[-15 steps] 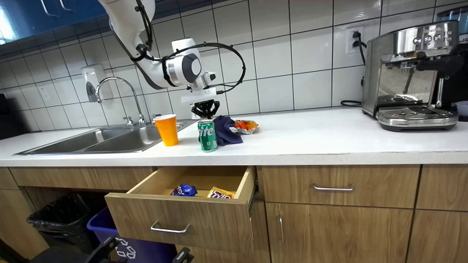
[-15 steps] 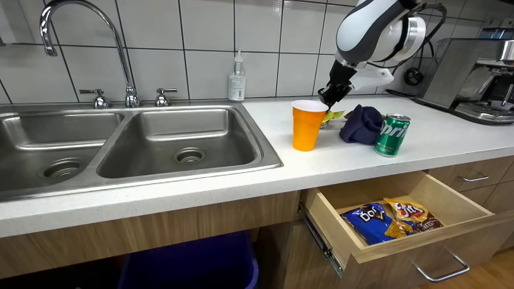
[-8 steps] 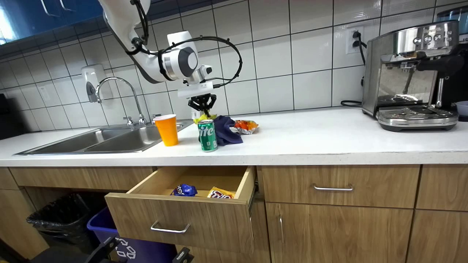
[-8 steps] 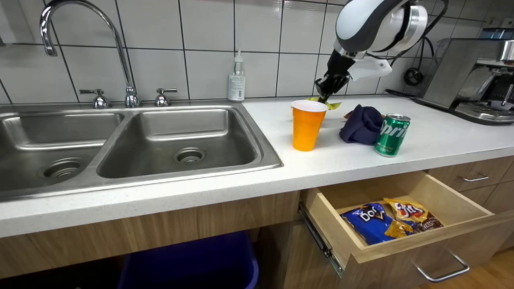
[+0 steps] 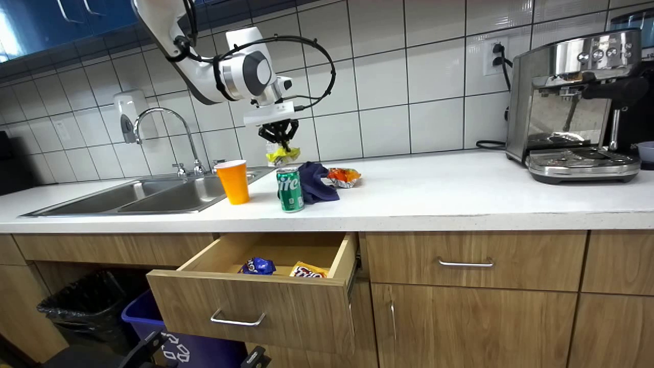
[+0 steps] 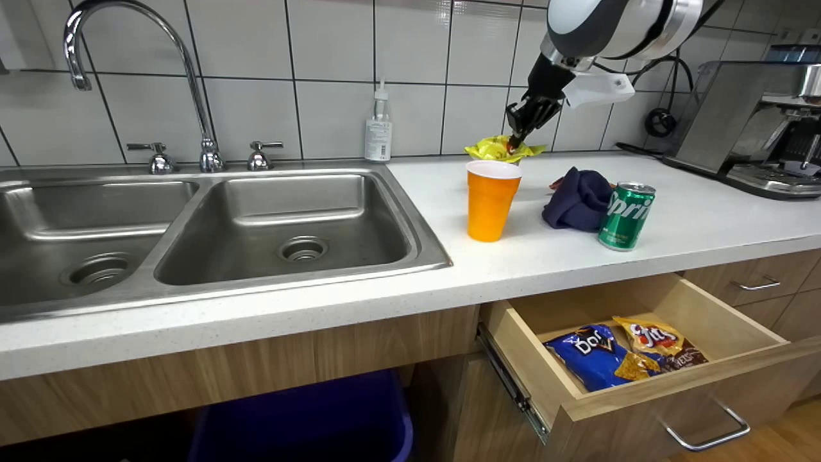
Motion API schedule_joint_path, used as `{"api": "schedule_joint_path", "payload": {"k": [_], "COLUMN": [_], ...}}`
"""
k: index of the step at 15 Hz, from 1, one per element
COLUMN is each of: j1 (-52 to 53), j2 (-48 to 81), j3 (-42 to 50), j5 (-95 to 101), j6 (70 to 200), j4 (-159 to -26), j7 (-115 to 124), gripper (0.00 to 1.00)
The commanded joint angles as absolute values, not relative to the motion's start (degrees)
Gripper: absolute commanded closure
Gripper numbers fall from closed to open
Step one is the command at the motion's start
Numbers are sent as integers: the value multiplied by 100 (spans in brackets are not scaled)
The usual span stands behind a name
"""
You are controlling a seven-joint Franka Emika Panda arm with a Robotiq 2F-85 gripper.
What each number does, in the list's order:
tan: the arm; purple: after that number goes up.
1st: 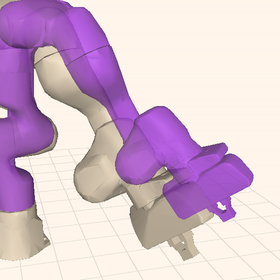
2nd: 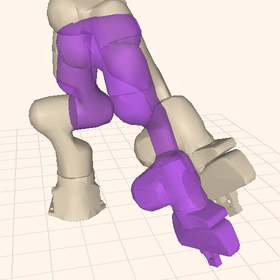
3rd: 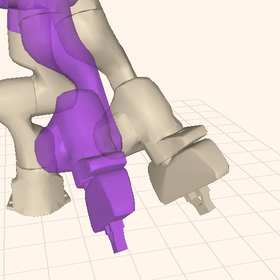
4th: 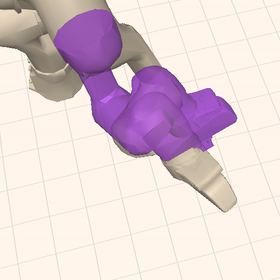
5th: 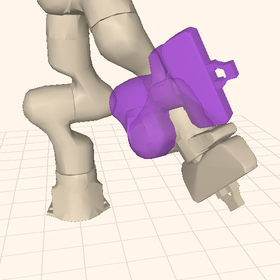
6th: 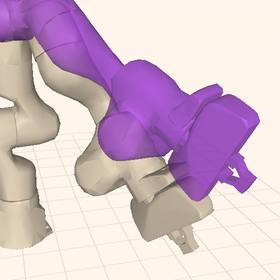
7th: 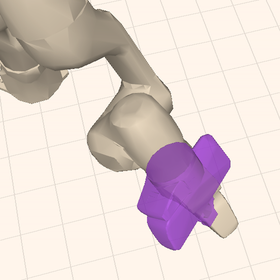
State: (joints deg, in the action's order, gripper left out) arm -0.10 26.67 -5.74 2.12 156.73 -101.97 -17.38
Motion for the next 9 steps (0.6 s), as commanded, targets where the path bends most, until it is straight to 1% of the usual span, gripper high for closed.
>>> {"api": "schedule_joint_path", "payload": {"k": [1,9], "j1": [-285,-694], "j2": [2144,1309], "j3": [-851,-1267], "j5": [23,-608], "j6": [15949,16383], "j4": [-10818,-11831], "j7": [-2078,-2788], "gripper": [100,100]}}
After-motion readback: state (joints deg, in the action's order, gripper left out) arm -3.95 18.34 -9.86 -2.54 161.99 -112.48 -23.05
